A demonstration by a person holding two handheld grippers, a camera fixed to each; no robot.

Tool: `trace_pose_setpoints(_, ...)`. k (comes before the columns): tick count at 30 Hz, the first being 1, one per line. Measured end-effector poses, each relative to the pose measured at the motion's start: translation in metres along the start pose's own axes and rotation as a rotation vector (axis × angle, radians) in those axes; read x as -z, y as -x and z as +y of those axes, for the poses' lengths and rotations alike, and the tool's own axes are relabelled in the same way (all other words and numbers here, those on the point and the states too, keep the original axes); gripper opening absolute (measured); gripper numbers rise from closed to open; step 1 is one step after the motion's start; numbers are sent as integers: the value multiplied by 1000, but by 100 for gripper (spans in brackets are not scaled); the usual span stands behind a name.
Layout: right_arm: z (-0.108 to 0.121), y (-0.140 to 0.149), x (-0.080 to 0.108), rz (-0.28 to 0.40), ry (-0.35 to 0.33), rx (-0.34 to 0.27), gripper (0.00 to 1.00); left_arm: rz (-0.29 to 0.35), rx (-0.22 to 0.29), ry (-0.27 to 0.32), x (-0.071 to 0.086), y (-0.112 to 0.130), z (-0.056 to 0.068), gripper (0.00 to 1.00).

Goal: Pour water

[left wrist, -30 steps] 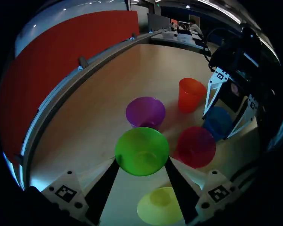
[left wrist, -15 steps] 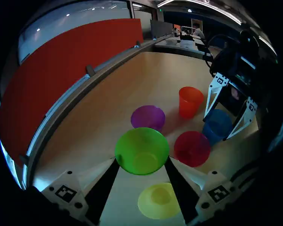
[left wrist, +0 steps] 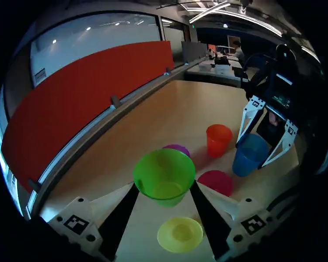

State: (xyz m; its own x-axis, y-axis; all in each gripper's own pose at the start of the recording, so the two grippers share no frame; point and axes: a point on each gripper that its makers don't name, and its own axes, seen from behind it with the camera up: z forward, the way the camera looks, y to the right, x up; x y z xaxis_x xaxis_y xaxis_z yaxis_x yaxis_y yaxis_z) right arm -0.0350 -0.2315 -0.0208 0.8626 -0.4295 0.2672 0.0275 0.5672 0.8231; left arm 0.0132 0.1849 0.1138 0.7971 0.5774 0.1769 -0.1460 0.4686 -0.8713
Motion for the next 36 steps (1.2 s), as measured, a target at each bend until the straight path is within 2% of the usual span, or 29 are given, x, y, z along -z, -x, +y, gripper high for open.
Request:
trace_pose_setpoints(14,-6,-37,27,88,55,14,88,183,63,-72,31,-31,17,83)
trace_pose_setpoints(21,-7,-54,39,135,76,11,88,276,117,-103,45,-39,25,84)
trace_pose_setpoints(30,-10,-69,47,180,90,-2,88,363,153,-129,62,-41,39,83)
trace_pose_setpoints(36,-11,-79,51,207,94,-7,88,396,178,-142,71,-43,41,83)
